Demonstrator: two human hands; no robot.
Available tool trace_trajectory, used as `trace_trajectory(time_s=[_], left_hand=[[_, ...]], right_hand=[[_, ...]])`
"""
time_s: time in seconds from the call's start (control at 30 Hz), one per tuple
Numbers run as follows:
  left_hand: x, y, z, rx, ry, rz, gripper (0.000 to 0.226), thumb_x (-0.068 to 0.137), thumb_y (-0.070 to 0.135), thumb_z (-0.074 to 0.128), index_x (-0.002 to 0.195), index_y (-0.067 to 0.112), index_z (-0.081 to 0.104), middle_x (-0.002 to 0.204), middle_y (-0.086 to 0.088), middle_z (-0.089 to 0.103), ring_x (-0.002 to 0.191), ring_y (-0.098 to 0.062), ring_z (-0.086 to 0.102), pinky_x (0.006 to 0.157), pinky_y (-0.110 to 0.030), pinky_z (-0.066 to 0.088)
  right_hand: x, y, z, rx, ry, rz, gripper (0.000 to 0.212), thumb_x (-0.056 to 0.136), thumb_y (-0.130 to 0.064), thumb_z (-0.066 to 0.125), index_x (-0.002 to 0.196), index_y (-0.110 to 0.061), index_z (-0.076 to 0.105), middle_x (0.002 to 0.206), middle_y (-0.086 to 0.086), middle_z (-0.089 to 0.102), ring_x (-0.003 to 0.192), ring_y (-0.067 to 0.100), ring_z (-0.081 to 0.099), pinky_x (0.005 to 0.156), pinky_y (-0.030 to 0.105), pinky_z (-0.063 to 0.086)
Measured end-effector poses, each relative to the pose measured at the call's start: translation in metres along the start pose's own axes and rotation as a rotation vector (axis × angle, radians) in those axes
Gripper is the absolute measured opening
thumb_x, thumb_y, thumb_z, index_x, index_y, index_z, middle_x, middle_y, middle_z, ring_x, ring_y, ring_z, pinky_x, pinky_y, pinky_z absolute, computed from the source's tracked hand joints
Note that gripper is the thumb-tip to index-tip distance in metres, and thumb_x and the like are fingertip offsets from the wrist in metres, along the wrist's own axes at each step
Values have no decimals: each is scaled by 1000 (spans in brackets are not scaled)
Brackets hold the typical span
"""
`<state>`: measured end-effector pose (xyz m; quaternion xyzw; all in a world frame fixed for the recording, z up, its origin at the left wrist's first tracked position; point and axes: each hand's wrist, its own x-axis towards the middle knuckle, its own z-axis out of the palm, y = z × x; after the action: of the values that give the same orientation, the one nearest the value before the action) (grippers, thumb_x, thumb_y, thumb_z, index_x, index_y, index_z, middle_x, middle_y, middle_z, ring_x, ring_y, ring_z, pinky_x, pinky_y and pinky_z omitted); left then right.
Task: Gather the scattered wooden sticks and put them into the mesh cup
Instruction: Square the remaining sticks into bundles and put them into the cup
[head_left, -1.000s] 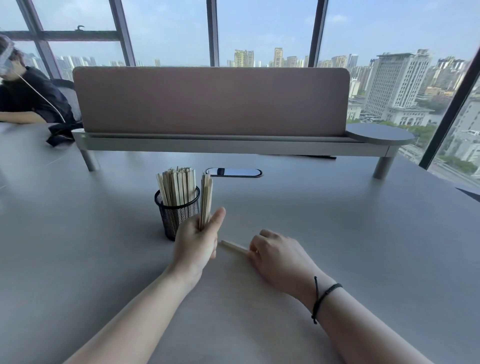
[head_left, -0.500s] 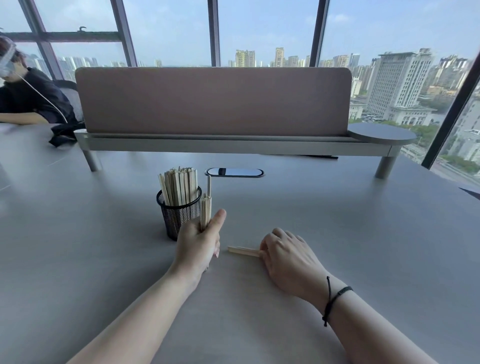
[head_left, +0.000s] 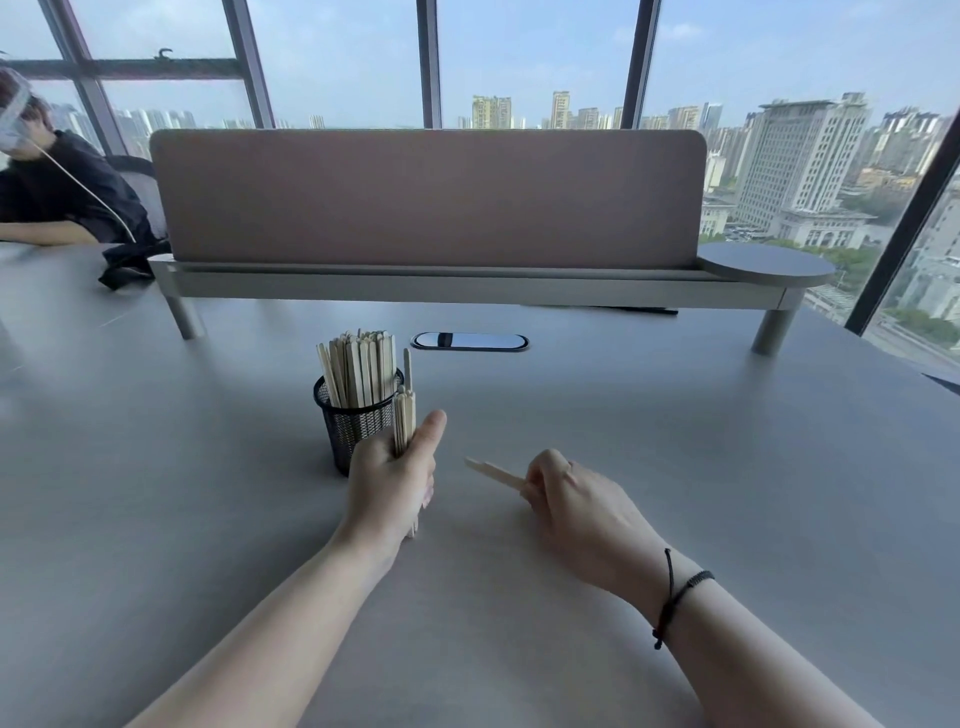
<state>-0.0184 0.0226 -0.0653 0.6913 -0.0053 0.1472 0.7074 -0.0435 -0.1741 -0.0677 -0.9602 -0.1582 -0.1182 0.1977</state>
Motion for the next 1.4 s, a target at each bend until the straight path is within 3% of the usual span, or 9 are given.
trace_trajectory(time_s=[0.2, 0.33, 0.43, 0.63, 0.73, 0.87, 1.13, 1.23, 1.4], left_hand=[[-1, 7, -2, -126, -16, -3, 50, 95, 25, 68, 62, 17, 31, 51, -4, 26, 45, -17, 24, 42, -27, 25], [-4, 10, 0, -160, -61, 36, 52, 84, 32, 71, 60, 5, 34, 50, -5, 31, 42, -18, 28, 42, -27, 32], [-4, 12, 0, -136, -71, 67, 45, 82, 30, 72, 51, 17, 41, 46, -4, 39, 41, -20, 35, 45, -29, 38], [-7, 11, -1, -61, -198, 100, 43, 88, 27, 73, 57, 8, 49, 47, -9, 46, 42, -21, 41, 49, -31, 39], [-12, 9, 3, -55, -290, 71, 49, 87, 29, 74, 70, -6, 46, 46, 0, 36, 39, -14, 28, 48, -28, 27], [-18, 19, 5, -42, -317, 20, 62, 78, 53, 74, 56, 12, 33, 49, 3, 23, 43, -14, 18, 48, -26, 17], [49, 119, -43, -371, 110, 55, 64, 100, 41, 55, 52, 22, 16, 42, 4, 19, 37, -16, 20, 42, -23, 24], [83, 135, -56, -222, 232, 94, 64, 99, 44, 55, 41, 22, 39, 46, 1, 46, 47, -17, 49, 55, -29, 43], [106, 104, -57, 179, 201, -32, 43, 98, 46, 52, 75, 12, 62, 73, 0, 62, 67, -18, 56, 61, -29, 41]], right_hand=[[5, -2, -9, 604, 167, 180, 19, 99, -28, 52, 85, -15, 50, 58, -13, 48, 51, 11, 38, 52, 30, 35], [4, -15, -18, 1129, 179, 274, 46, 96, -27, 62, 62, -11, 36, 54, 1, 27, 46, 17, 22, 46, 29, 22], [7, -26, -23, 1333, 193, 299, 51, 96, -25, 61, 56, -18, 29, 48, -2, 25, 43, 17, 20, 46, 28, 23], [10, -34, -24, 1385, 156, 379, 55, 90, -33, 65, 56, -22, 24, 51, -3, 18, 47, 16, 12, 49, 27, 14], [13, -39, -26, 1418, 100, 420, 65, 76, -59, 66, 60, -22, 15, 54, -2, 11, 50, 16, 6, 52, 32, 6], [23, -53, -21, 1526, -37, 457, 82, 59, -90, 52, 59, -18, 13, 53, -2, 8, 48, 16, 3, 48, 30, 3], [99, -125, -46, 1646, 19, 227, 53, 94, -53, 33, 60, -20, 9, 51, -2, 7, 51, 15, -1, 56, 39, -2], [135, -152, -57, 1674, 128, 124, 57, 94, -61, 33, 66, -18, 8, 57, 1, 6, 52, 19, 1, 53, 38, 1], [172, -171, -28, 1468, 216, 224, 53, 96, -57, 40, 67, -20, 16, 60, 3, 15, 51, 19, 15, 51, 33, 17]])
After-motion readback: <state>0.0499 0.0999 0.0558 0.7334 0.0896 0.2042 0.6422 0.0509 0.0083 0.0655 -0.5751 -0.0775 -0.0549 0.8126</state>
